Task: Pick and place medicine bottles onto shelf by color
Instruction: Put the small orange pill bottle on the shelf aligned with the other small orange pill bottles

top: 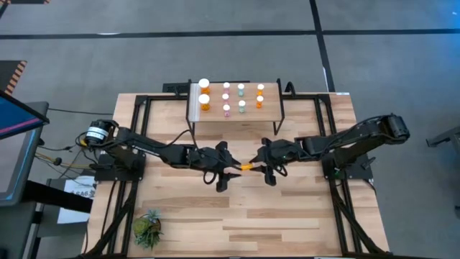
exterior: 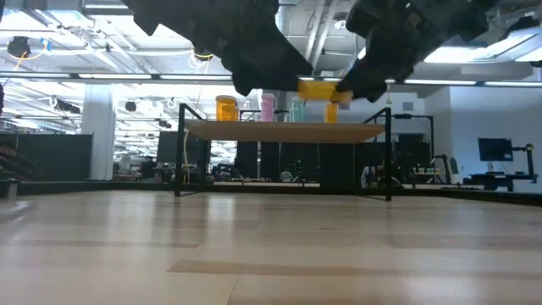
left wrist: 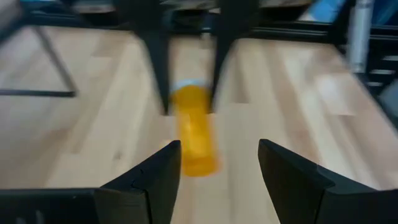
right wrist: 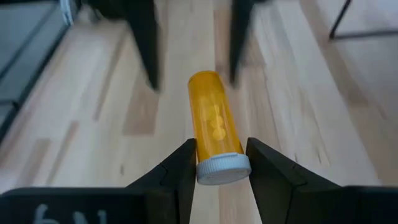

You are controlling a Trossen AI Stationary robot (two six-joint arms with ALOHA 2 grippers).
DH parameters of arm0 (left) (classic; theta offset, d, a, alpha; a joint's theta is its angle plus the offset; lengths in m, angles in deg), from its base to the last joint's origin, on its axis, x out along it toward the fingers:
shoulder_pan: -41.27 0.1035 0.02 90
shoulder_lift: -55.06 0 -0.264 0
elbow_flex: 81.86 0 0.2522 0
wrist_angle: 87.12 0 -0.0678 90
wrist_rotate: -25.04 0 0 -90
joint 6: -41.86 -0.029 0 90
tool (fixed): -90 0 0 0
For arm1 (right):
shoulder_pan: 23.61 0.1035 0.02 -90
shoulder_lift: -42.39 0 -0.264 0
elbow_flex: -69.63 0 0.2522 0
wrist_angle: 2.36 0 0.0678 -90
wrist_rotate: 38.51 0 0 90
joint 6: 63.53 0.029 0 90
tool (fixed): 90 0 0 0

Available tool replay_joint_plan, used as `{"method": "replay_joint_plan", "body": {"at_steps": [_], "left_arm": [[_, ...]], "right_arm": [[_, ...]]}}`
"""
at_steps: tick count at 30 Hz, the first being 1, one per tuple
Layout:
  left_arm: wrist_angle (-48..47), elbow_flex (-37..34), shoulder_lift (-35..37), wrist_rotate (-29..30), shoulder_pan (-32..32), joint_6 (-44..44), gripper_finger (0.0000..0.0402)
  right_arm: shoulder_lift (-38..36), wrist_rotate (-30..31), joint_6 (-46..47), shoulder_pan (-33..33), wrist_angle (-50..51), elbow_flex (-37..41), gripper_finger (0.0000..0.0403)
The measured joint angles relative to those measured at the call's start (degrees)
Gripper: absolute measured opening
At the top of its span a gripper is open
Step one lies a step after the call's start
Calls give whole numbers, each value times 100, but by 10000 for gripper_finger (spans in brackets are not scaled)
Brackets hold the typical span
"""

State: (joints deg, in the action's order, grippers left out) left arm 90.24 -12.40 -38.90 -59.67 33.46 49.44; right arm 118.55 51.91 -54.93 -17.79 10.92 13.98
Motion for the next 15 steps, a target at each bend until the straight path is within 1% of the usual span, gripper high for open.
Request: {"method": "replay_joint_plan", "body": {"at_steps": [2, 4, 15], "left_arm": [[-29, 0, 0, 209, 0, 9, 204], [-21, 0, 0, 250, 8, 11, 203], [-16, 0, 0, 418, 7, -26, 202]], "right_arm": [[0, -2, 0, 2, -250, 0, 152], [0, -2, -1, 2, -400, -2, 154], [0, -7, -2, 2, -430, -2, 153]]}}
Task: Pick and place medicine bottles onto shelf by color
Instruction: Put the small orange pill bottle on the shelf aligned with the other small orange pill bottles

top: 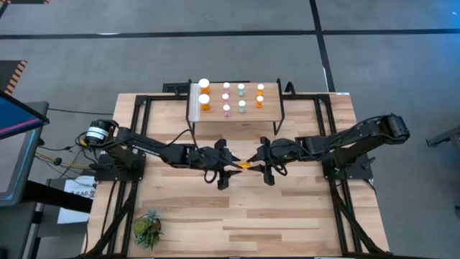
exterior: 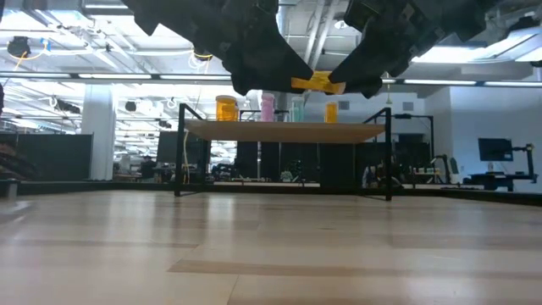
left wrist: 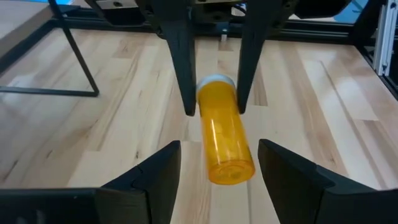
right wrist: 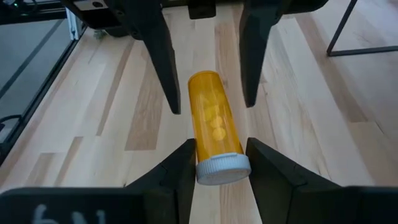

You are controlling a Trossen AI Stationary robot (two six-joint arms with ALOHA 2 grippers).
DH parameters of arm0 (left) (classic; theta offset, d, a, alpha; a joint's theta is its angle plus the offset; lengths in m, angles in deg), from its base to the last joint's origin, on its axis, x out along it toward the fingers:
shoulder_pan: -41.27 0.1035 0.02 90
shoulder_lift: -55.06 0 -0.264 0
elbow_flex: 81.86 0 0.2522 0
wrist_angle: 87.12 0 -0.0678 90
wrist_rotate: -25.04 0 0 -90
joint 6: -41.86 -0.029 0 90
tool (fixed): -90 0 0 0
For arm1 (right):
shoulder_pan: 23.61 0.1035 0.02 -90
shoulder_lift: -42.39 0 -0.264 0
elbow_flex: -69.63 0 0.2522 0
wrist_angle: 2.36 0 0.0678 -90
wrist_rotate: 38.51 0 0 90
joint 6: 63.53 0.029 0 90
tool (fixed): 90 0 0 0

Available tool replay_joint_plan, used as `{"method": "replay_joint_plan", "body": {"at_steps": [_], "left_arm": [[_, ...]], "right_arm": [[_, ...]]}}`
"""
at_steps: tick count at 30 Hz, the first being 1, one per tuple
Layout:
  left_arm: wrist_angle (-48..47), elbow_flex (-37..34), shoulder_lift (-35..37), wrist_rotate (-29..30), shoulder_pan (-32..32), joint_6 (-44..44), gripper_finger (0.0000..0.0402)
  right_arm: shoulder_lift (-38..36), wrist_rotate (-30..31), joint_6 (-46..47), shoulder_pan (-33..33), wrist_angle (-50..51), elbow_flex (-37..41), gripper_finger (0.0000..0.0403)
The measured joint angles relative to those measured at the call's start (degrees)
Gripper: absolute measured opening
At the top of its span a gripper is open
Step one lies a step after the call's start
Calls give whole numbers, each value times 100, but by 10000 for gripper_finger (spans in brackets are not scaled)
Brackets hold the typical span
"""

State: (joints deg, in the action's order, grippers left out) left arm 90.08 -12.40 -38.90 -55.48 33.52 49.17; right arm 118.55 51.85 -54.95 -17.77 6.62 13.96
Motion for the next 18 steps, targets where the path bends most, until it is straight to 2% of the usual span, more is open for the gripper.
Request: {"method": "replay_joint_plan", "body": {"at_steps": [4, 13, 18], "left_arm": [[0, 0, 0, -2, -2, -20, 183], [2, -3, 0, -11, -2, -22, 103], [9, -4, 0, -65, -11, -28, 80]], "right_arm": [[0, -2, 0, 0, 1, 0, 155], [0, -11, 2, 5, -15, 0, 153], [0, -15, -99, 140, -59, 0, 163]]}}
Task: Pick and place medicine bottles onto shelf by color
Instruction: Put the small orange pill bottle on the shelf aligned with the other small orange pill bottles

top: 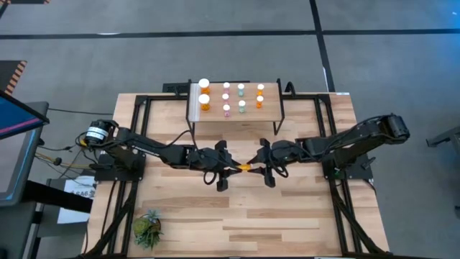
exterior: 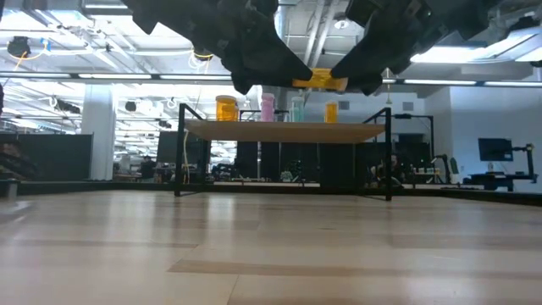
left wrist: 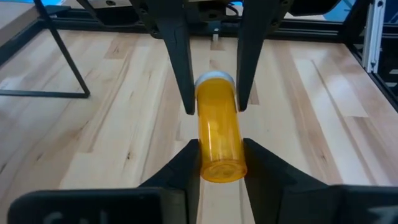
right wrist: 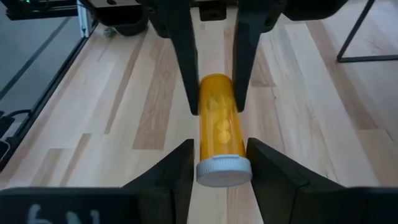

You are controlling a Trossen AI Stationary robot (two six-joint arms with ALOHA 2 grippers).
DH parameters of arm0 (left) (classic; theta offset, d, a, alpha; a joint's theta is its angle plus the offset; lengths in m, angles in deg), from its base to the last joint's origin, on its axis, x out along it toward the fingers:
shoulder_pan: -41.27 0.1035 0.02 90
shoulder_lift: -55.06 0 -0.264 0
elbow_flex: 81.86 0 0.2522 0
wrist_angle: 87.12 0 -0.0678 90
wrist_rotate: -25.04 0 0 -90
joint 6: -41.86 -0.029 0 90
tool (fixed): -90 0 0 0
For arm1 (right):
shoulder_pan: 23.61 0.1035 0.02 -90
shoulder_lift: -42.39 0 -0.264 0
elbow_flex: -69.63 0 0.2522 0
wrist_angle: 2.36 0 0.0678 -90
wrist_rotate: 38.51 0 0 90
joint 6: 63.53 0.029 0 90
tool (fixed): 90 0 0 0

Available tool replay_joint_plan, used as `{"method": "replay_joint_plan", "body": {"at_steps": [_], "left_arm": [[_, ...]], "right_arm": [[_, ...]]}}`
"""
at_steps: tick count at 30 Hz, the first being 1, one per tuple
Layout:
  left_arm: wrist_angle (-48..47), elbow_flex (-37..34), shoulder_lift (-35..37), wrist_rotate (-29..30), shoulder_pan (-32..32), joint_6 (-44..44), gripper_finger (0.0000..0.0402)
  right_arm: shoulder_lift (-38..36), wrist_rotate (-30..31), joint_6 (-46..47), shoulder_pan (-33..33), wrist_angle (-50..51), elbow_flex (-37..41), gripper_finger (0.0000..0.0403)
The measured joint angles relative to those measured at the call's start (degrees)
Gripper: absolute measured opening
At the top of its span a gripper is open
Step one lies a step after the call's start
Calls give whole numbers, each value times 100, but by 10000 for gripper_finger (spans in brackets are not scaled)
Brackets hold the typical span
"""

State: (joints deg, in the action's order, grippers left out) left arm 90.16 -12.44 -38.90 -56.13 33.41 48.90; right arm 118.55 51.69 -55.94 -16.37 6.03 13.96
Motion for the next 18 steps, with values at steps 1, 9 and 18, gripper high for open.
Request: {"method": "replay_joint_plan", "body": {"at_steps": [1, 9, 18], "left_arm": [[0, 0, 1, -19, 0, -24, 79], [0, 0, 15, -59, 9, -153, 88], [1, -4, 24, -59, 18, -298, 88]], "right_arm": [[0, 0, -12, 16, -10, 0, 167], [0, -17, 3, 22, -46, 0, 192], [-700, -28, -12, 30, 479, -4, 190]]}}
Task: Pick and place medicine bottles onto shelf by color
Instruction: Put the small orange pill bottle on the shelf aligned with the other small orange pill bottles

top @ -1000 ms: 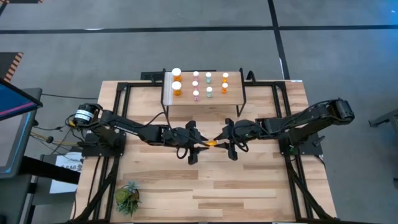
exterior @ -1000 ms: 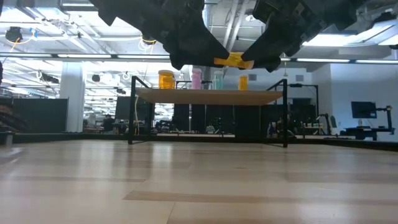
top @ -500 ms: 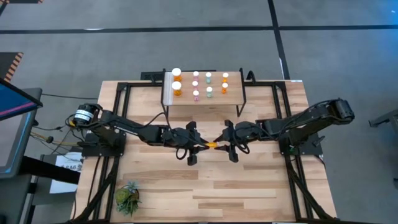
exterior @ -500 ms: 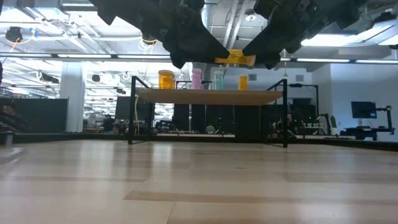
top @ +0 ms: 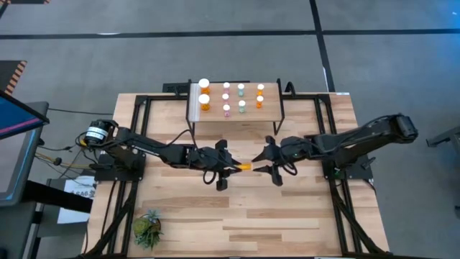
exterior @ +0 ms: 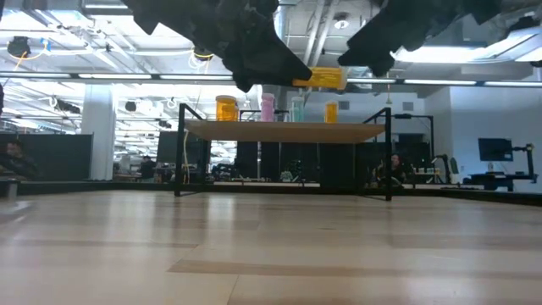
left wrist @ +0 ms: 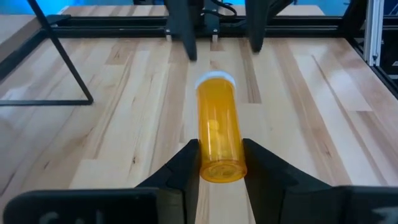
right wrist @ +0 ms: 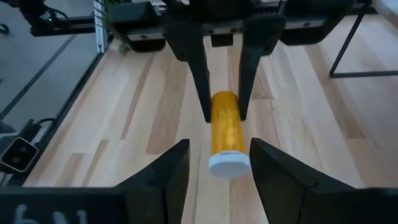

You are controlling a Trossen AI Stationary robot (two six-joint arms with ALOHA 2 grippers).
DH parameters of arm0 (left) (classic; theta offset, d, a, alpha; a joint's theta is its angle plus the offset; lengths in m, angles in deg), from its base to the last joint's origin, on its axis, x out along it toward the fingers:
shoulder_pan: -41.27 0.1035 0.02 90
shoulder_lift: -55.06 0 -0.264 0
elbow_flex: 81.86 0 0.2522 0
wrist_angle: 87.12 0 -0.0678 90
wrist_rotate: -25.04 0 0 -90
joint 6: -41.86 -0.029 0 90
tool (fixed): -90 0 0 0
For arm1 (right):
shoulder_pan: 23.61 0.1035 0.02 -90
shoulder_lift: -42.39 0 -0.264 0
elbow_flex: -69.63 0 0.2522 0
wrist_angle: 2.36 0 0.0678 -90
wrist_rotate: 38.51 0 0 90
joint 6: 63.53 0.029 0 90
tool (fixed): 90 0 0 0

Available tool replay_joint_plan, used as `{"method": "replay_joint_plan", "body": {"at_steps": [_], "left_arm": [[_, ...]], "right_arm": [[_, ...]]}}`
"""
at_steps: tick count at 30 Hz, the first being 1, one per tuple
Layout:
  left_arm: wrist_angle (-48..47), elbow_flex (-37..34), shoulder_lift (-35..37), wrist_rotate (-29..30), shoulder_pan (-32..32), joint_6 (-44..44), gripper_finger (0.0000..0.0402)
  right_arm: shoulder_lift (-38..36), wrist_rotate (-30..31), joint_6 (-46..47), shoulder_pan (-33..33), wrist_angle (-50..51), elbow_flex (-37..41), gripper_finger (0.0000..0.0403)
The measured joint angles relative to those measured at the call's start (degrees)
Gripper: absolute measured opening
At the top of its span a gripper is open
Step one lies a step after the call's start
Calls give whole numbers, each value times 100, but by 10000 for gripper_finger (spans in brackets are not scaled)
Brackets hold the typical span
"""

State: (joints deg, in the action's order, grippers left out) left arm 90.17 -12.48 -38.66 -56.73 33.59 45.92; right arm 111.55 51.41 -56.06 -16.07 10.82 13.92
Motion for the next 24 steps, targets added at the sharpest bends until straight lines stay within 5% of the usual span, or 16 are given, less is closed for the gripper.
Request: {"method": "replay_joint_plan", "body": {"at_steps": [15, 24], "left_arm": [[811, -148, -4, -695, 106, -439, 89], [2500, -689, -11, -805, 293, -356, 89]], "right_arm": [[-1189, 627, -350, 497, 86, 444, 187], [-2326, 673, -632, 471, -1318, 1436, 187]]}}
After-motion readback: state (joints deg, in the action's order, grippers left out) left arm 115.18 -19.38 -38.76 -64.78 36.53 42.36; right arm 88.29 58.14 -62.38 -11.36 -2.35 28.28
